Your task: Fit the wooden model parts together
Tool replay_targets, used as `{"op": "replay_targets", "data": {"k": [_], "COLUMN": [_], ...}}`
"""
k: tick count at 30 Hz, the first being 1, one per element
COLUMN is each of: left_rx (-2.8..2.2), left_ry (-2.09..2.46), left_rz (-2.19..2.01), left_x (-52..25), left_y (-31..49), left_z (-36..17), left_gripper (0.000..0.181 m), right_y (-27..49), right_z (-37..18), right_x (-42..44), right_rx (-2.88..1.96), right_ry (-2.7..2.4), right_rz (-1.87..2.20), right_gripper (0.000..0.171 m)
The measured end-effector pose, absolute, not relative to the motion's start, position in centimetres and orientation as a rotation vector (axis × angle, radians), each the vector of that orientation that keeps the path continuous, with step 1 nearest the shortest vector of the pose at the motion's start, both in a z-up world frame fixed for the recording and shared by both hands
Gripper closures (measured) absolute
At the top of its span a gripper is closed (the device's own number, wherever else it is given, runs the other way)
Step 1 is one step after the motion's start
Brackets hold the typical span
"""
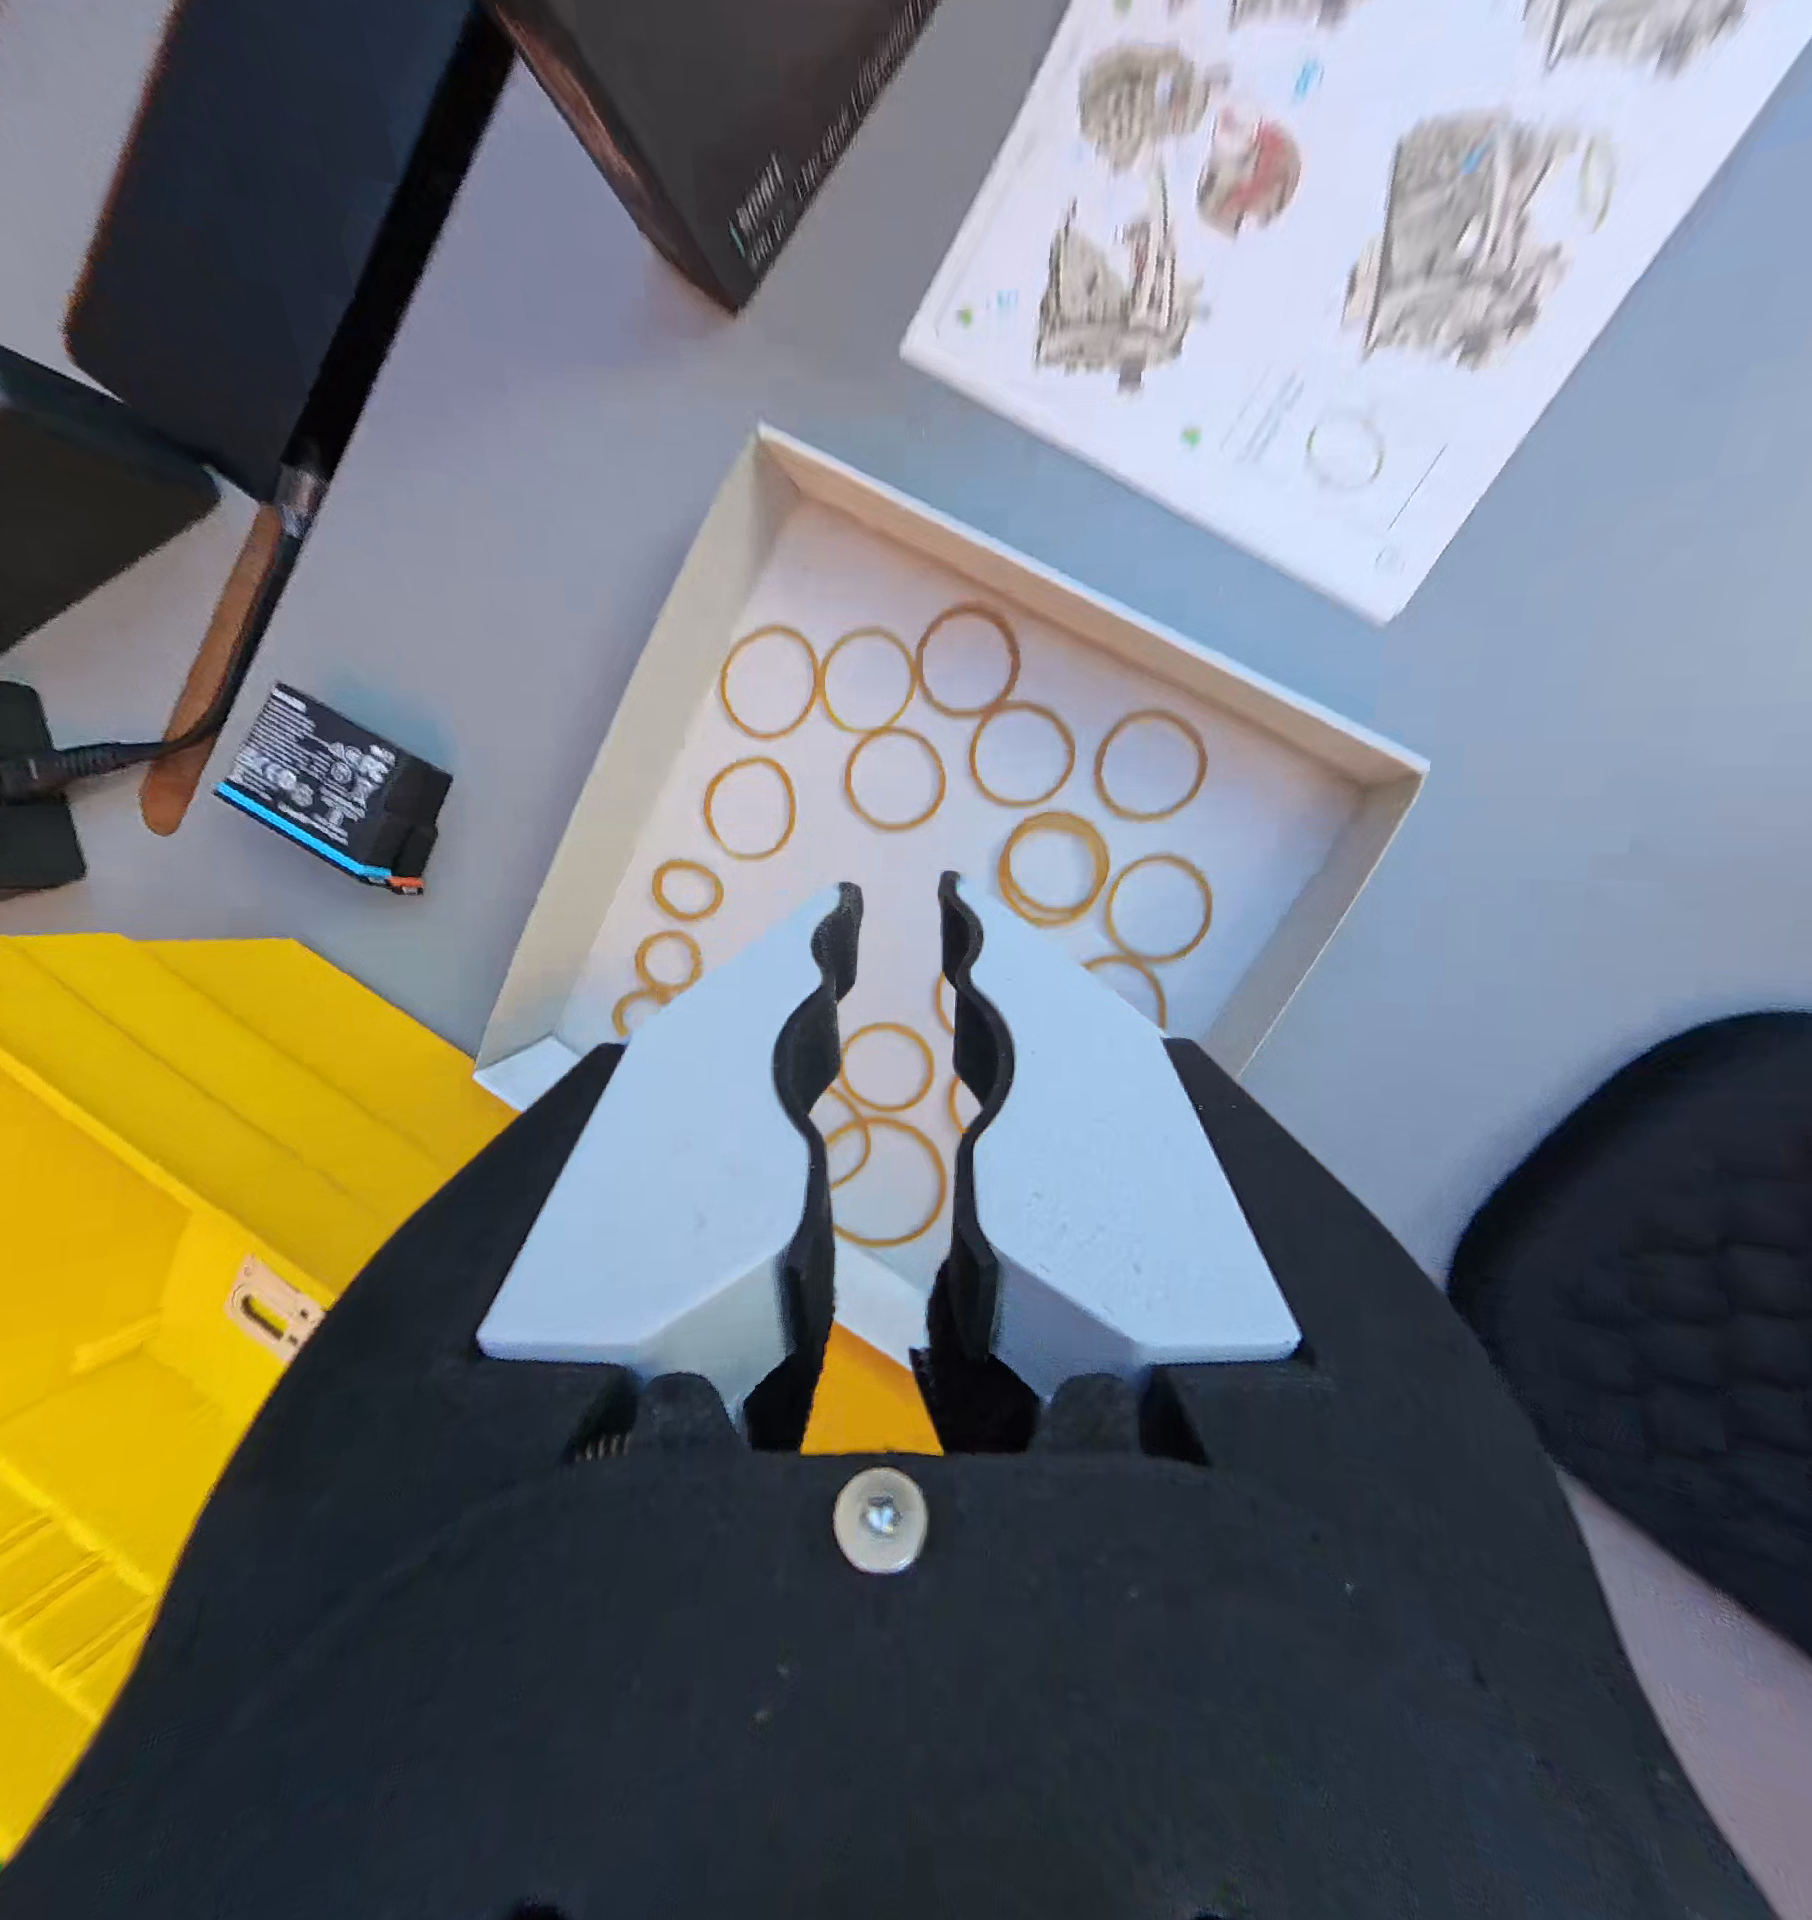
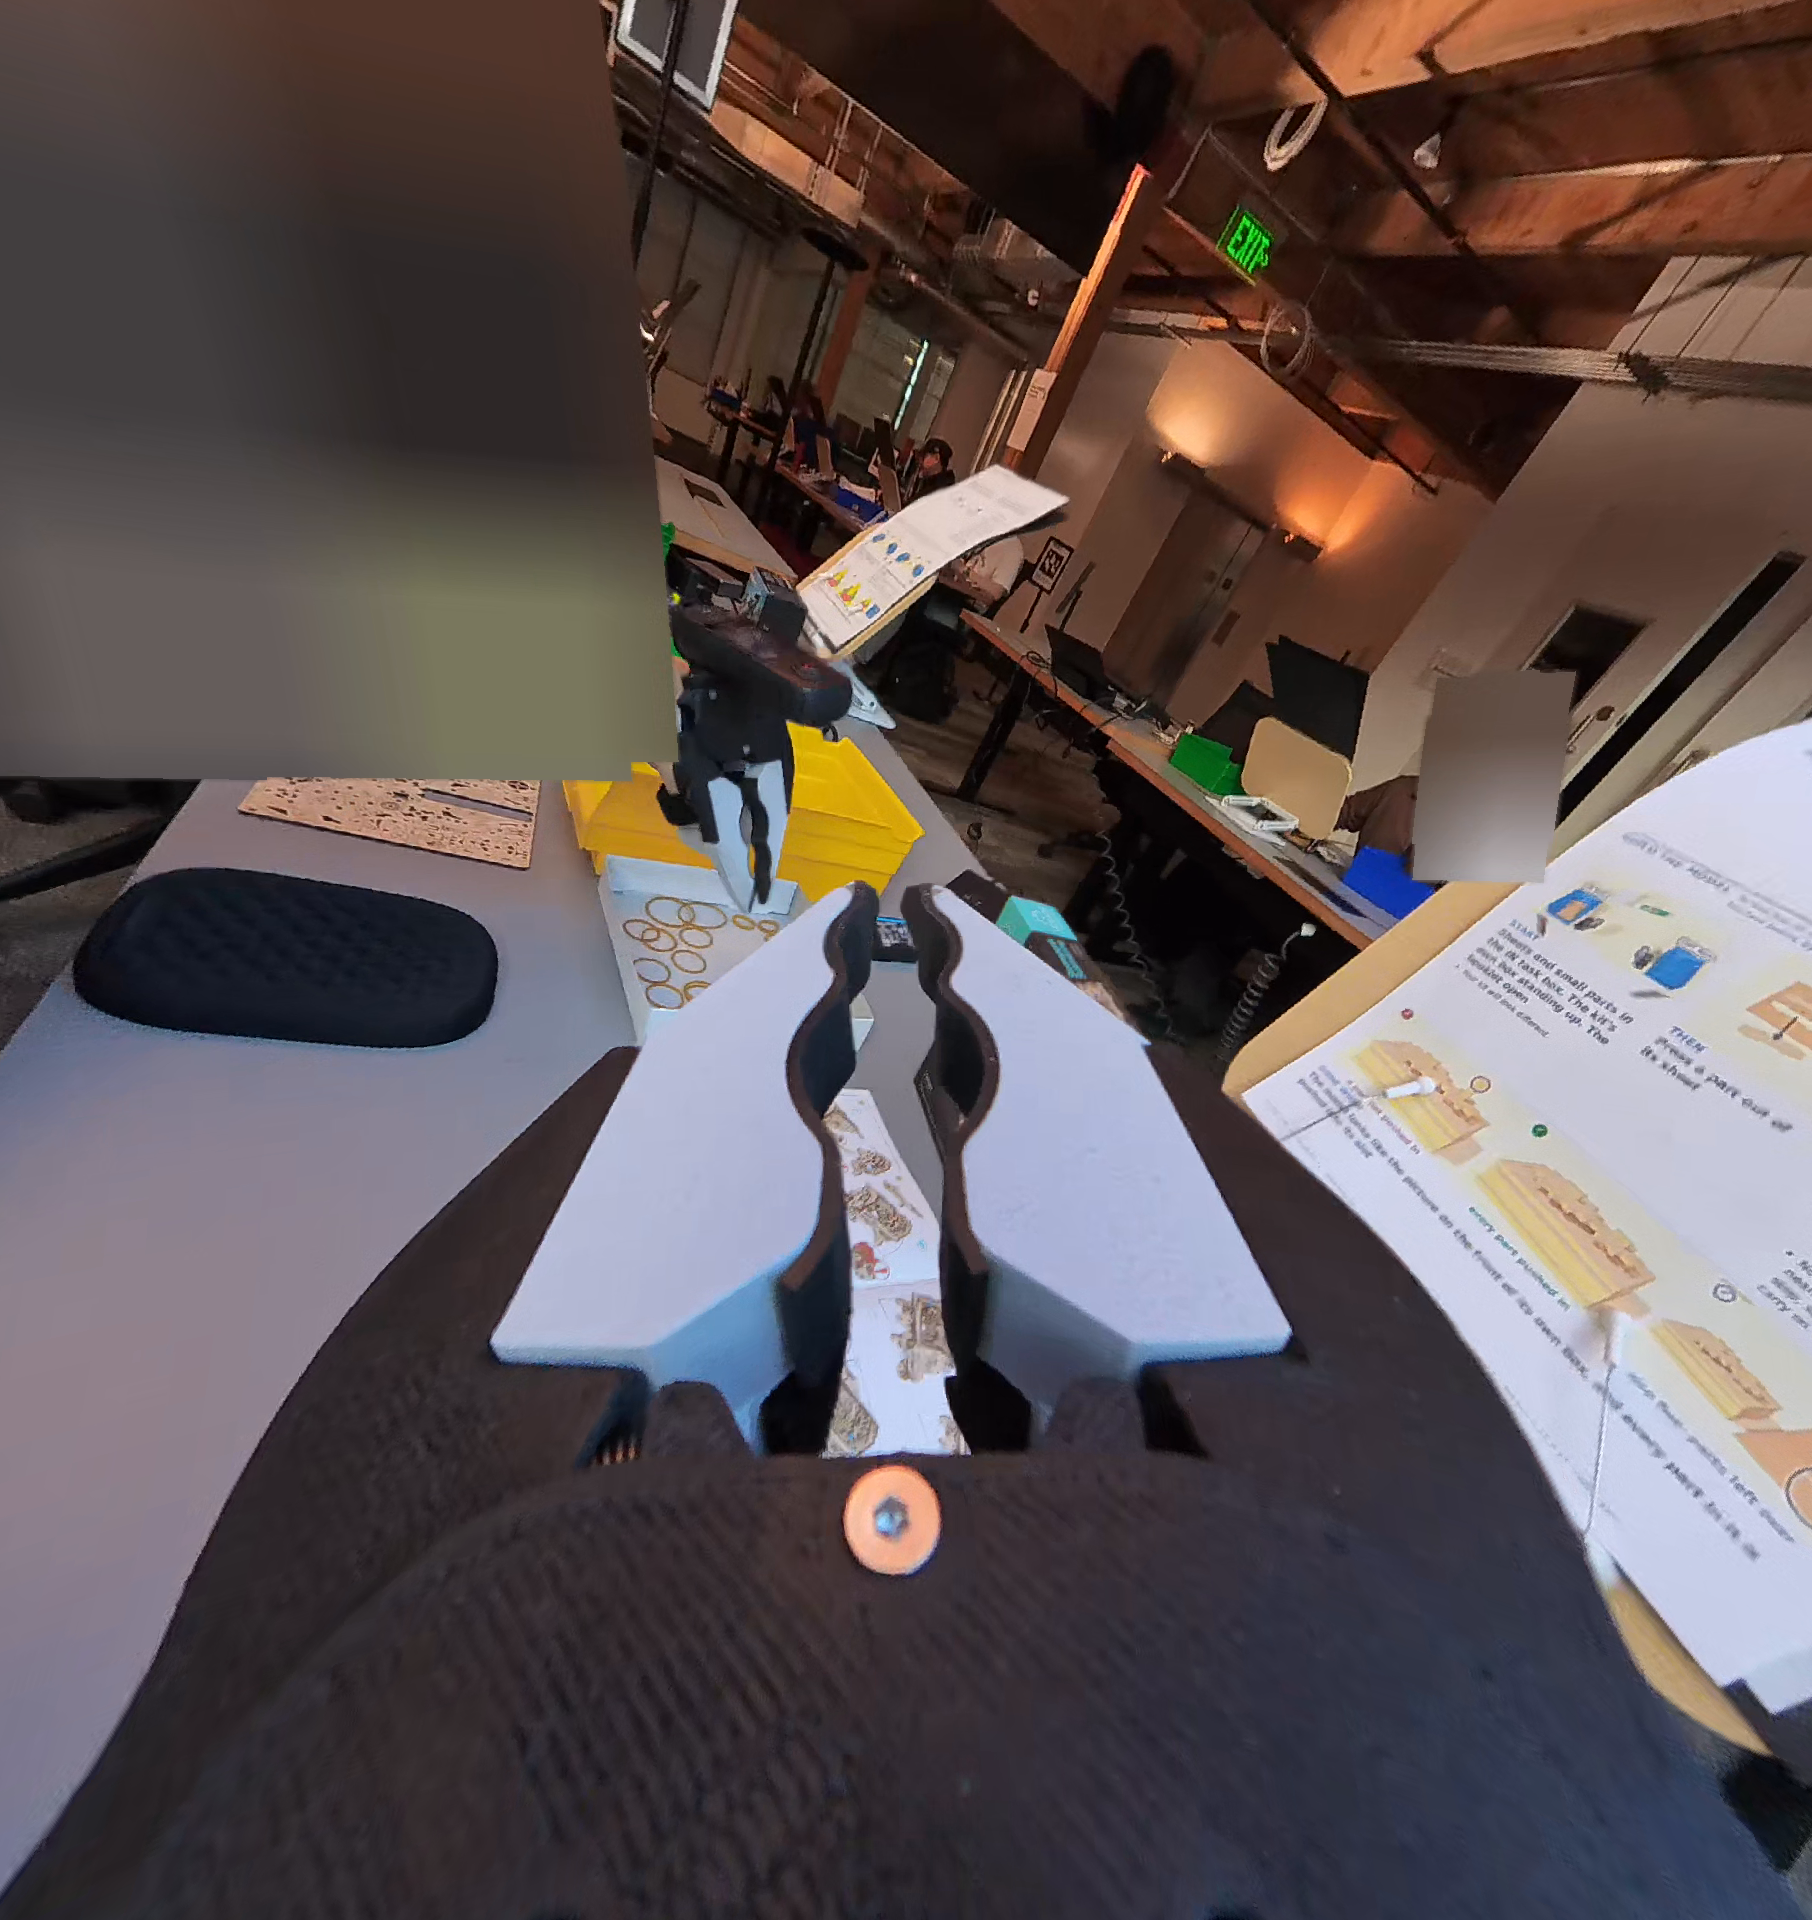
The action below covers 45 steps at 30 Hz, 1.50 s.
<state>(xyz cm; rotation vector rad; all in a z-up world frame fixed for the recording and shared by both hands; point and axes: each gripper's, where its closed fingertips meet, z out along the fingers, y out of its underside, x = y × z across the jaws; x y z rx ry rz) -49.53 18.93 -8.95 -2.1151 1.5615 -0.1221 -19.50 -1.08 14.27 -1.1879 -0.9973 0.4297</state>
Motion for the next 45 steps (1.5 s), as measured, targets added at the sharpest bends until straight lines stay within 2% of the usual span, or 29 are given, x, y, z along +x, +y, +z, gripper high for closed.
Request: {"op": "replay_targets", "data": {"k": [9,17,24,27,33,38,45], "left_rx": [-2.178,-2.167,-2.122,-2.173,-2.215,-2.083,-1.9], "left_ry": [1.972,2.101,2.209,2.216,2.176,1.985,1.443], "left_rz": [-0.046,-0.054,0.132,0.08,0.172,0.252,-0.061], "left_x": [-52.3,-52.0,-52.5,-52.5,-52.9,-51.2,-40.6], "left_y": [18.6,18.4,19.1,18.4,18.6,18.5,12.7], "left_z": [-14.6,-14.8,-16.2,-16.4,-16.3,-11.5,-0.6], "left_gripper": [0.167,0.164,0.164,0.181,0.181,0.181,0.181], "right_y": [0.7,1.8,1.7,1.6,1.1,1.0,1.4], "right_z": [10.2,8.8,8.4,8.0,7.8,7.5,7.5], "right_x": [-20.1,-19.8,-19.7,-19.7,-19.7,-20.3,-26.6], "right_rx": [-1.287,-1.337,-1.341,-1.35,-1.347,-1.35,-1.399], "right_ry": [-1.132,-1.15,-1.181,-1.202,-1.239,-1.225,-1.045], "right_rz": [0.313,0.301,0.274,0.259,0.241,0.291,0.495], "right_gripper": [0.162,0.161,0.161,0.161,0.161,0.16,0.154]}}
